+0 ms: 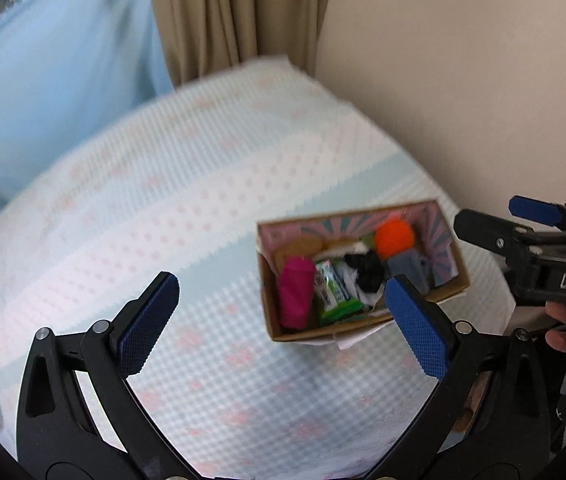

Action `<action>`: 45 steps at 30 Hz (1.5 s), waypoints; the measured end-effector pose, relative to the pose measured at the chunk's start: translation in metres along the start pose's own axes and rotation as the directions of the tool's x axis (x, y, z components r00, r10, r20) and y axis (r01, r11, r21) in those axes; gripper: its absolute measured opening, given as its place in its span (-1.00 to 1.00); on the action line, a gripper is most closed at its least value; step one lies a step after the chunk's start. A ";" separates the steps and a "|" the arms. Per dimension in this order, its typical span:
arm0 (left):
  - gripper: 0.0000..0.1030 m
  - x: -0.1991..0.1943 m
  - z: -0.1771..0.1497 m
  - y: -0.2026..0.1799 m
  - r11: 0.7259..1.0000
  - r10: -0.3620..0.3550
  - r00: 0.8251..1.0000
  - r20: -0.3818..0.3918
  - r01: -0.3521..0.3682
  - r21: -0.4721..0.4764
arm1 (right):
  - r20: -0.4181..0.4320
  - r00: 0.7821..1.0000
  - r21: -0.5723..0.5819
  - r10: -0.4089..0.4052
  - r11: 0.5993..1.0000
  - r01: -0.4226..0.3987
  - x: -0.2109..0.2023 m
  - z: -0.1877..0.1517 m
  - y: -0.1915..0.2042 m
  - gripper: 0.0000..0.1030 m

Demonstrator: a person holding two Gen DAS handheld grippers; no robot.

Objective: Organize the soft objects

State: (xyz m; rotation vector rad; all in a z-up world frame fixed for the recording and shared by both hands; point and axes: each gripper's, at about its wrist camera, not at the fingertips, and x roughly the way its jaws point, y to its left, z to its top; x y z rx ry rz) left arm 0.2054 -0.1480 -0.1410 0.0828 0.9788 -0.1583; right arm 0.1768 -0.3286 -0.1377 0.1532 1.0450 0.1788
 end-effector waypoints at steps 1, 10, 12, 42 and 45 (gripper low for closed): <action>0.99 -0.021 0.001 0.004 1.000 0.005 0.999 0.038 -0.005 0.000 | 0.029 1.000 -0.003 -0.009 1.000 0.009 -0.016 -0.002 0.006 0.99; 0.99 -0.150 -0.016 0.037 0.999 0.031 0.952 0.303 -0.033 -0.001 | 0.302 0.949 -0.017 -0.096 0.994 0.106 -0.148 -0.031 0.066 0.99; 0.99 -0.168 -0.023 0.044 1.000 0.013 0.941 0.337 -0.007 -0.017 | 0.350 0.931 -0.018 -0.107 0.993 0.121 -0.169 -0.040 0.076 0.99; 0.99 -0.235 -0.071 0.073 0.999 0.010 0.866 0.500 0.006 -0.032 | 0.519 0.835 0.029 -0.184 0.980 0.198 -0.224 -0.090 0.123 0.99; 0.99 -0.235 -0.069 0.073 1.000 0.013 0.863 0.505 0.003 -0.031 | 0.524 0.829 0.029 -0.196 0.977 0.212 -0.225 -0.090 0.124 0.99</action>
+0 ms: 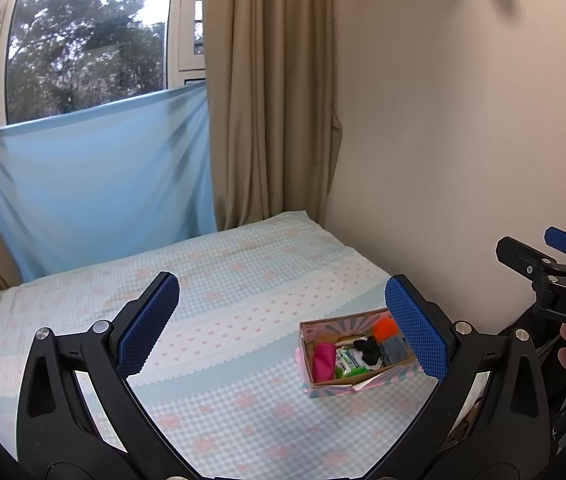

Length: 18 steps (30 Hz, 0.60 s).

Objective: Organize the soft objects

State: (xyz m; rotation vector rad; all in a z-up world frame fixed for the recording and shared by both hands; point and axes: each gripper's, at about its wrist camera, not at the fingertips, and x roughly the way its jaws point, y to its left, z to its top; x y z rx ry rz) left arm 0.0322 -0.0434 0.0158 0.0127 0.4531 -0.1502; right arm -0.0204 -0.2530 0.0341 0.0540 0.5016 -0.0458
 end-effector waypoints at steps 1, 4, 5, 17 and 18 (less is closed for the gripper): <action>0.99 0.000 0.000 0.000 1.000 -0.001 1.000 0.002 0.001 -0.001 | 0.002 1.000 0.001 0.000 1.000 0.000 0.000 0.001 0.000 0.99; 0.99 -0.001 0.001 0.002 1.000 -0.010 1.000 0.004 0.010 -0.008 | 0.008 1.000 0.001 -0.003 1.000 0.003 -0.001 0.001 0.002 0.99; 0.99 -0.001 0.002 0.003 1.000 -0.010 1.000 0.005 0.010 -0.011 | 0.010 1.000 0.000 -0.004 1.000 0.004 -0.001 0.001 0.003 0.99; 0.99 -0.002 0.000 0.004 1.000 -0.006 1.000 0.020 0.006 0.013 | 0.035 0.999 0.014 -0.009 1.000 0.009 -0.009 0.002 0.007 0.99; 0.99 -0.002 -0.001 0.003 1.000 -0.010 1.000 0.020 0.010 0.013 | 0.036 0.999 0.014 -0.011 1.000 0.010 -0.010 0.002 0.008 0.99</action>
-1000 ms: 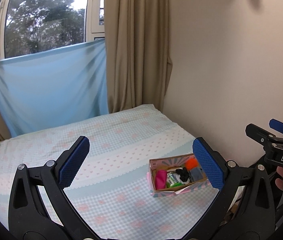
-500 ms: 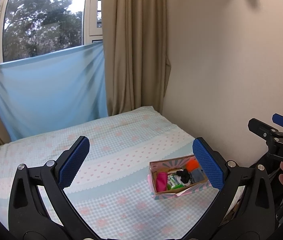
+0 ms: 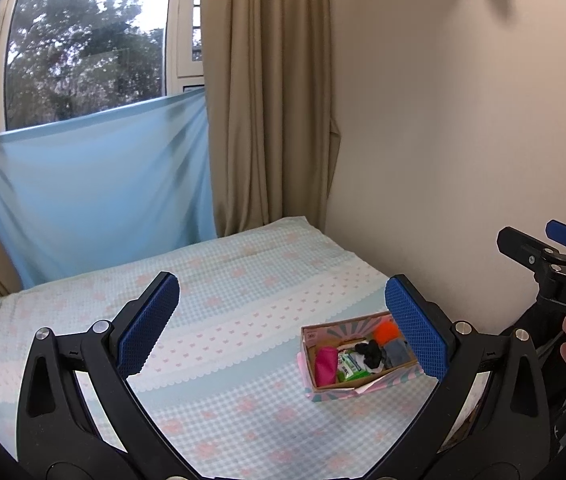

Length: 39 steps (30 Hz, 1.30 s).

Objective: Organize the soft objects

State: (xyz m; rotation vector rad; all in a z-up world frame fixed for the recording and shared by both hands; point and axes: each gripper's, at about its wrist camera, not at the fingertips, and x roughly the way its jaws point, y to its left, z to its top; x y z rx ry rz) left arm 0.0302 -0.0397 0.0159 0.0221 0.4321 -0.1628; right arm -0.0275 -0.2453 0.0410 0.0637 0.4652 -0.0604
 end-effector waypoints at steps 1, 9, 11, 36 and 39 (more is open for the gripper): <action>0.99 0.000 0.000 0.000 1.000 -0.002 1.000 -0.001 0.002 0.001 | 0.000 1.000 0.000 0.000 1.000 0.000 0.000 0.000 0.001 0.99; 0.99 -0.002 -0.005 0.000 1.000 0.009 1.000 -0.010 -0.009 0.001 | -0.004 1.000 0.005 -0.001 1.000 0.001 -0.003 -0.001 0.002 0.99; 0.99 -0.003 -0.007 -0.001 1.000 0.015 1.000 -0.014 -0.015 0.002 | -0.003 1.000 0.005 -0.001 1.000 0.001 -0.005 0.000 0.002 0.99; 0.99 -0.006 -0.006 -0.011 0.999 0.032 0.999 -0.016 -0.032 0.029 | 0.007 1.000 0.007 -0.018 1.000 0.017 -0.009 -0.003 -0.001 0.99; 0.99 -0.008 -0.005 -0.011 0.999 0.040 0.999 -0.006 -0.040 0.028 | 0.005 1.000 0.009 -0.017 1.000 0.017 -0.009 -0.003 -0.001 0.99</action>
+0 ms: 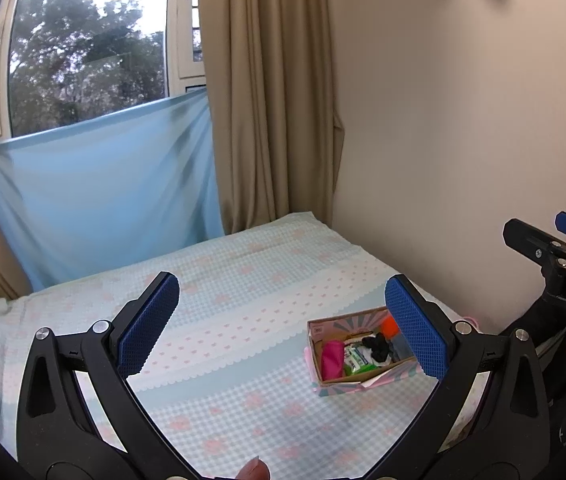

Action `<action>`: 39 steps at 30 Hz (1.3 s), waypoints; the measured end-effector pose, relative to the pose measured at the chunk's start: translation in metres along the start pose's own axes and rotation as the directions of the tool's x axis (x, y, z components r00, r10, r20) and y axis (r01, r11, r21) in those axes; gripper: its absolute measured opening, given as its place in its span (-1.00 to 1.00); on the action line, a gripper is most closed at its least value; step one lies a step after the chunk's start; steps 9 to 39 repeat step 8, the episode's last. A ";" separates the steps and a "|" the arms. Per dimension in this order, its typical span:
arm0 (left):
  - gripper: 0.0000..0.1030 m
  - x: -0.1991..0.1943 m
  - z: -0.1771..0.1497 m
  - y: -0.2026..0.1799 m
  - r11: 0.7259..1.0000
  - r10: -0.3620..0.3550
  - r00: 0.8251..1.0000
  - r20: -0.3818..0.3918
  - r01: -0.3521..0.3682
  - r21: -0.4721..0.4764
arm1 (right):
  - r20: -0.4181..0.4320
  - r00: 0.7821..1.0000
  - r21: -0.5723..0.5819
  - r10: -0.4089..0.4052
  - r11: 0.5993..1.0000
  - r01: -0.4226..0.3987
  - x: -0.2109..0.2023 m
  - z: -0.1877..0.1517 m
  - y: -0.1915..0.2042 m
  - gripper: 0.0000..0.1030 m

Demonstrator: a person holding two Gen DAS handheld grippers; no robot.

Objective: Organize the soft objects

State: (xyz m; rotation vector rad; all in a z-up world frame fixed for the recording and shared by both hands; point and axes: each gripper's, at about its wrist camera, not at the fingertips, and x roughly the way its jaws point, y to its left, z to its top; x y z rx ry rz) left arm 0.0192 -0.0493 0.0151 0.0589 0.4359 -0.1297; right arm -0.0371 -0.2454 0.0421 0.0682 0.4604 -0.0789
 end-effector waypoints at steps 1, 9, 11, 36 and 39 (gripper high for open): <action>0.99 -0.001 0.000 0.000 1.000 0.002 1.000 0.000 -0.002 -0.002 | -0.001 1.000 0.001 0.000 1.000 0.000 0.000 0.000 0.000 0.99; 0.99 -0.001 -0.001 -0.002 1.000 0.009 1.000 0.016 -0.009 0.005 | -0.021 1.000 0.008 0.009 1.000 -0.009 0.005 -0.002 -0.001 0.99; 0.99 -0.001 -0.001 -0.002 1.000 0.009 1.000 0.016 -0.009 0.005 | -0.021 1.000 0.008 0.009 1.000 -0.009 0.005 -0.002 -0.001 0.99; 0.99 -0.001 -0.001 -0.002 1.000 0.009 1.000 0.016 -0.009 0.005 | -0.021 1.000 0.008 0.009 1.000 -0.009 0.005 -0.002 -0.001 0.99; 0.99 -0.001 -0.001 -0.002 1.000 0.009 1.000 0.016 -0.009 0.005 | -0.021 1.000 0.008 0.009 1.000 -0.009 0.005 -0.002 -0.001 0.99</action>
